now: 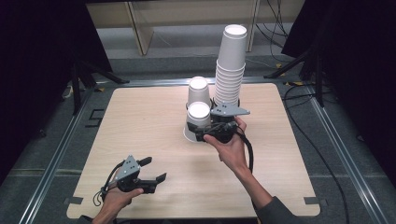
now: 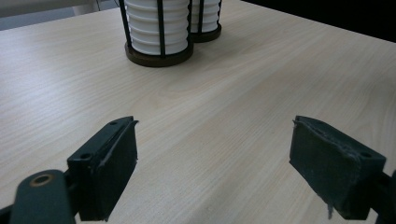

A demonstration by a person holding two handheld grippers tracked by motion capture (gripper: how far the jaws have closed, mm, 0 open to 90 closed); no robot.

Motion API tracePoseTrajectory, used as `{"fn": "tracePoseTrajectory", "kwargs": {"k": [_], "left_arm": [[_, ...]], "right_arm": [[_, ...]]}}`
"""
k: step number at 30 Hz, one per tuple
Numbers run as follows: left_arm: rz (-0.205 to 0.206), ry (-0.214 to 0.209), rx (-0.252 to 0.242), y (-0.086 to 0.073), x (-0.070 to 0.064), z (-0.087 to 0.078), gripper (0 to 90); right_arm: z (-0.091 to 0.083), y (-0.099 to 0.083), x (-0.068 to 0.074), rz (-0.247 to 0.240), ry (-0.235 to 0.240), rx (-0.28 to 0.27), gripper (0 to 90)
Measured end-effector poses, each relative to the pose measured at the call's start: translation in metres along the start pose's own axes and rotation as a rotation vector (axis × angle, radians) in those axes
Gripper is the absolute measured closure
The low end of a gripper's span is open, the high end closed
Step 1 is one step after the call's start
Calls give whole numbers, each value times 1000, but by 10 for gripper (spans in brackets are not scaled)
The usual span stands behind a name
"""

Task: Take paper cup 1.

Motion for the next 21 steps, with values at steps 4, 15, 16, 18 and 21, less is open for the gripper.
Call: {"fn": "tracePoseTrajectory", "kwargs": {"k": [4, 15, 16, 18, 21], "left_arm": [[1, 2, -1, 0, 0, 0, 148], [-3, -2, 0, 1, -1, 1, 148], [-3, -2, 0, 1, -1, 1, 148], [0, -2, 0, 1, -1, 1, 148], [-12, -6, -7, 2, -3, 2, 148]], "right_arm": [[2, -12, 1, -13, 11, 16, 195], [8, -37, 14, 1, 86, 39, 195], [8, -37, 14, 1, 86, 39, 195], [8, -41, 14, -26, 78, 50, 195], [12, -46, 20, -34, 96, 49, 195]]}}
Point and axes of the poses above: each handheld gripper's, and its own axes: z roughly forward along the jaws, y roughly out of its top, x roughly to its left, the point moved 9 cm from there along z, roughly forward along the jaws, and after that the axes turned 1 degree about -y, right-handed, at the moved point
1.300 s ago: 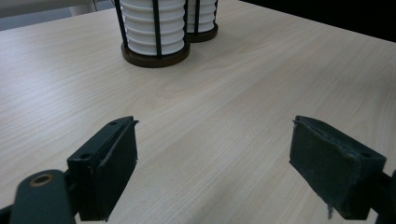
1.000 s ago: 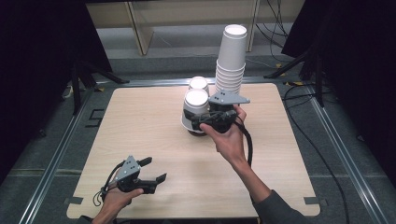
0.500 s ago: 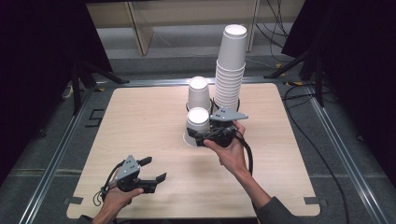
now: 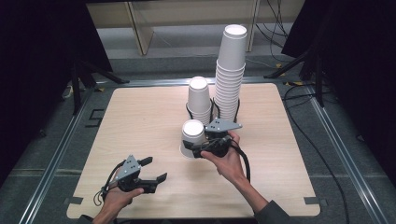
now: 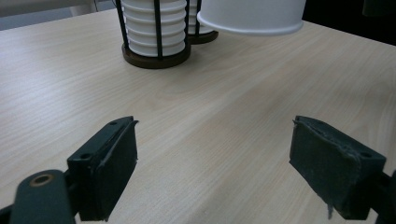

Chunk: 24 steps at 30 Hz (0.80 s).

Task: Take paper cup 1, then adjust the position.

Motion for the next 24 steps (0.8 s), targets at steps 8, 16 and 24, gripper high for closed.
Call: {"fn": "tracePoseTrajectory", "kwargs": {"k": [8, 16, 24], "left_arm": [[-6, -21, -2, 0, -3, -2, 148], [-3, -101, -46, 6, -14, -1, 148], [13, -99, -39, 6, -15, -1, 148]], "right_arm": [[8, -9, 17, 12, 51, 26, 195], [14, -11, 36, 11, 102, 32, 195], [19, -15, 49, -17, 132, 44, 195]]}}
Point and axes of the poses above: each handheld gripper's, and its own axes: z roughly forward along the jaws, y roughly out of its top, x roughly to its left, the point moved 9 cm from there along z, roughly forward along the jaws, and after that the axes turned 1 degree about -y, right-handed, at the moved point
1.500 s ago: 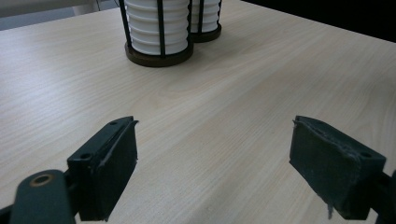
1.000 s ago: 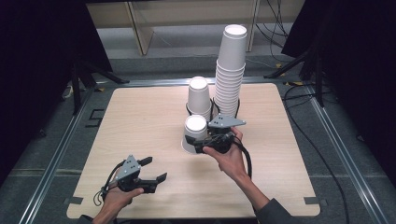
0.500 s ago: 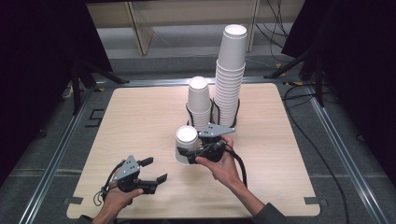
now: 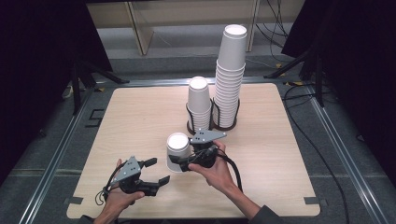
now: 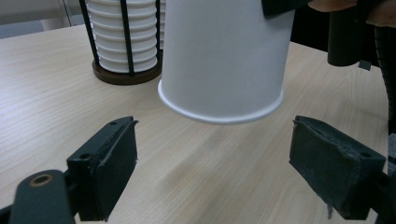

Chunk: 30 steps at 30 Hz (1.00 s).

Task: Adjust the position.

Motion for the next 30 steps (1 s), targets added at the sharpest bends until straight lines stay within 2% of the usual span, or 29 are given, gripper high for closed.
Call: {"fn": "tracePoseTrajectory", "kwargs": {"k": [3, 4, 6, 7, 11, 12, 14, 17, 18, 22, 23, 25, 28, 29, 30], "left_arm": [[-3, 2, 1, 0, -1, 1, 148], [4, -9, -5, 0, -2, 2, 148], [0, -13, -18, 1, -3, 3, 148], [17, -7, -10, 1, -3, 3, 147], [20, -20, -18, 2, -6, 5, 146], [12, -31, -24, 3, -7, 5, 138], [-27, -44, -26, 3, -8, 4, 117], [-11, -43, -27, 4, -7, 5, 69], [-16, -47, -33, 4, -8, 5, 69], [-14, -50, -21, 4, -10, 5, 57], [-15, -60, -39, 5, -11, 7, 57], [-15, -64, -42, 5, -11, 7, 53], [-26, -66, -46, 6, -12, 6, 53], [-22, -58, -25, 4, -11, 4, 54], [-30, -57, -28, 4, -10, 4, 55]], "right_arm": [[3, 0, 5, -11, 18, -2, 195], [6, 0, 9, 0, 40, -7, 195], [7, -2, 11, -3, 34, 10, 195], [10, -1, 14, -6, 42, -1, 196], [12, -1, 20, 0, 67, 1, 196], [14, 0, 23, 2, 84, -12, 196], [15, -1, 26, 0, 79, -7, 196], [18, -1, 33, 5, 97, -13, 197], [17, -2, 33, 0, 94, -2, 197], [20, -1, 39, 3, 110, -13, 198], [20, -1, 40, 5, 115, -7, 198], [22, 0, 44, 9, 133, -17, 198], [21, -1, 45, 2, 133, -8, 198], [21, -1, 45, 2, 136, -7, 198], [22, -1, 45, 0, 137, -10, 198]]}}
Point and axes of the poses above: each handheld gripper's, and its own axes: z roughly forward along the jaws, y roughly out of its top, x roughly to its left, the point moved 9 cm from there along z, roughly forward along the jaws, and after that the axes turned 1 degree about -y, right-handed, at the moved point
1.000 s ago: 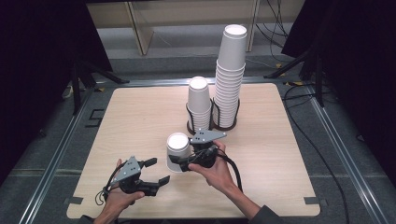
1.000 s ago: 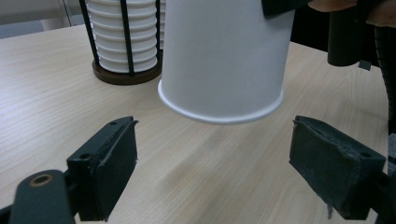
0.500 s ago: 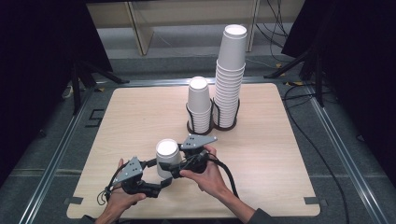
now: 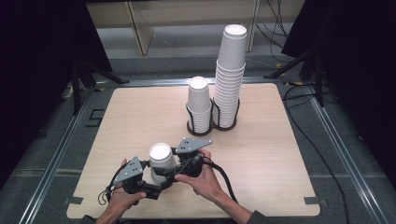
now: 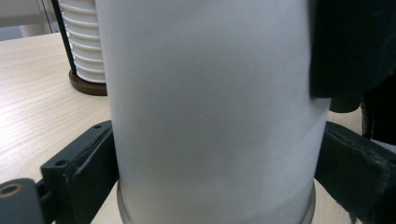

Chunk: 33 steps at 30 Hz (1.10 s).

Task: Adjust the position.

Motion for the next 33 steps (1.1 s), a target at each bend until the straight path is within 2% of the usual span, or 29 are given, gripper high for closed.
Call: {"fn": "tracePoseTrajectory", "kwargs": {"k": [1, 3, 6, 7, 9, 10, 13, 15, 16, 18, 19, 20, 21, 22, 23, 25, 27, 28, 30, 33], "left_arm": [[-6, -1, -32, 3, 1, 0, 89], [-12, 3, -35, 3, 2, 0, 86], [15, 17, -5, 1, 2, -2, 106], [15, 12, -16, 1, 2, 0, 116], [50, 31, 8, 1, 2, -3, 125], [50, 31, 8, 1, 2, -3, 129], [77, 29, 20, 0, 1, -2, 135], [98, 27, 21, -1, 0, -1, 137], [115, 30, 38, -2, -1, -1, 139], [141, 29, 43, -3, -3, 0, 141], [169, 26, 74, -5, -5, -1, 142], [169, 26, 74, -5, -5, -1, 142], [193, 21, 87, -7, -7, 0, 143], [193, 21, 87, -7, -7, 0, 143], [222, 22, 129, -12, -7, 0, 143], [227, 19, 137, -13, -9, 2, 144], [245, 11, 182, -18, -10, 2, 144], [261, 10, 201, -20, -11, 3, 145], [275, 15, 218, -22, -11, 3, 145], [293, 3, 237, -24, -13, 4, 146]], "right_arm": [[2, 1, 1, 10, 14, -15, 197], [2, 0, 1, 10, 15, -15, 197], [1, -3, 1, 35, 12, 13, 191], [1, -3, 1, 12, 19, 12, 187], [1, -1, 1, 7, 35, -2, 183], [1, -1, 1, 7, 35, -2, 183], [-6, 1, -1, -9, 43, 49, 153], [-8, 3, -2, -12, 37, 52, 153], [-10, 5, -3, -22, 38, 59, 153], [-14, 6, -3, -49, 49, 88, 154], [-19, 7, -2, -77, 73, 132, 156], [-19, 7, -2, -77, 73, 132, 156], [-24, 7, -1, -89, 89, 174, 157], [-27, 7, -1, -107, 89, 203, 157], [-28, 7, -2, -123, 89, 220, 158], [-30, 6, -2, -138, 93, 236, 161], [-32, 2, 1, -145, 103, 285, 162], [-31, -1, 1, -181, 105, 314, 162], [-30, -4, 3, -175, 116, 333, 162], [-26, -10, 4, -202, 115, 376, 163]]}}
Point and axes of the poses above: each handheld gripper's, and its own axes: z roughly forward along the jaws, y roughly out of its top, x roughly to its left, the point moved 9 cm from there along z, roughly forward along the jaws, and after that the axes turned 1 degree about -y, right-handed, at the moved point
